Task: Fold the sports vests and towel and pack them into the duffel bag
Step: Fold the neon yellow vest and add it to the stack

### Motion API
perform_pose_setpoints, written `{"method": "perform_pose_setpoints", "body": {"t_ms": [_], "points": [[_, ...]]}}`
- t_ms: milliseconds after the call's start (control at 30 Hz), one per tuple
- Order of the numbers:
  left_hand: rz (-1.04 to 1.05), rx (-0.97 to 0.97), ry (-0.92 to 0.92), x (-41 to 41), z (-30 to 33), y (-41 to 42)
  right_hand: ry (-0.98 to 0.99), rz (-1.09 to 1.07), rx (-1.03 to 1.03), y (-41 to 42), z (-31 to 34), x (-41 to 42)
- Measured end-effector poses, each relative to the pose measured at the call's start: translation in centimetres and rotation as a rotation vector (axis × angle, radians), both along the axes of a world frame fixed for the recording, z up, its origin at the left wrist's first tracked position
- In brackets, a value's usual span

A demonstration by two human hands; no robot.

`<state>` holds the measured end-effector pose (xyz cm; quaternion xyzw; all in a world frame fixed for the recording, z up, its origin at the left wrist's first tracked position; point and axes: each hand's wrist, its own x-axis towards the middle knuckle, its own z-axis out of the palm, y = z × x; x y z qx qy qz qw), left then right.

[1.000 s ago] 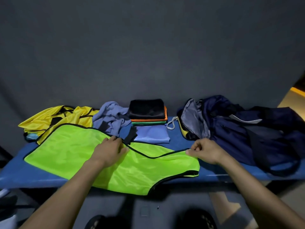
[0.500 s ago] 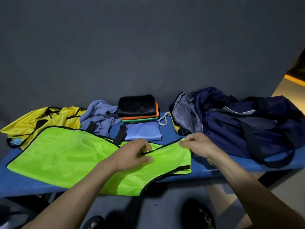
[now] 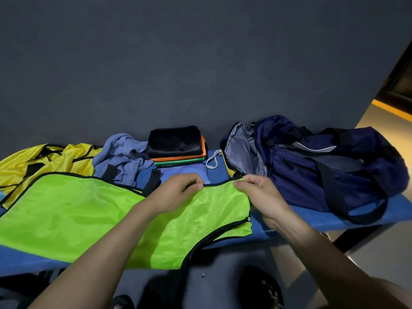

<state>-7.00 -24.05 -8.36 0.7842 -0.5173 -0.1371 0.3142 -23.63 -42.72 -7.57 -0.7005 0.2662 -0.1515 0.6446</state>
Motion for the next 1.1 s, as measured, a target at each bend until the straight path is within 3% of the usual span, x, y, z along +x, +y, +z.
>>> {"method": "perform_pose_setpoints", "body": {"t_ms": [167, 300, 400, 467, 567, 667, 900, 1000, 1100], "points": [[-0.017, 0.046, -0.087, 0.1, -1.0, -1.2, 0.029, 0.005, 0.094, 0.5, 0.3, 0.0], [-0.125, -0.104, 0.279, -2.1, 1.2, -2.8, -0.098, 0.145, 0.149, 1.2, 0.8, -0.1], [-0.169, -0.143, 0.326, -2.5, 1.9, -3.3, -0.088, 0.212, 0.179, 0.9, 1.6, -0.1], [-0.141, -0.134, 0.357, -2.1, 1.9, -3.1, 0.026, 0.218, 0.116, -0.5, 2.0, -0.5], [-0.068, -0.105, 0.469, -1.6, 2.5, -2.1, 0.392, 0.304, -0.228, -3.0, 1.1, -1.6], [-0.081, -0.016, 0.455, -1.2, 2.2, -1.8, 0.608, 0.406, -0.297, -3.6, 0.0, -2.1], [-0.105, 0.026, 0.335, -3.1, 1.2, -3.0, 0.482, 0.602, -0.300, -3.4, 0.5, -2.1], [-0.119, 0.009, 0.334, -3.4, 1.4, -3.4, 0.442, 0.574, -0.418, -3.3, -0.1, -2.1], [-0.148, 0.060, 0.292, -3.3, 1.3, -3.2, 0.346, 0.493, -0.381, -3.3, -0.3, -1.6]]}}
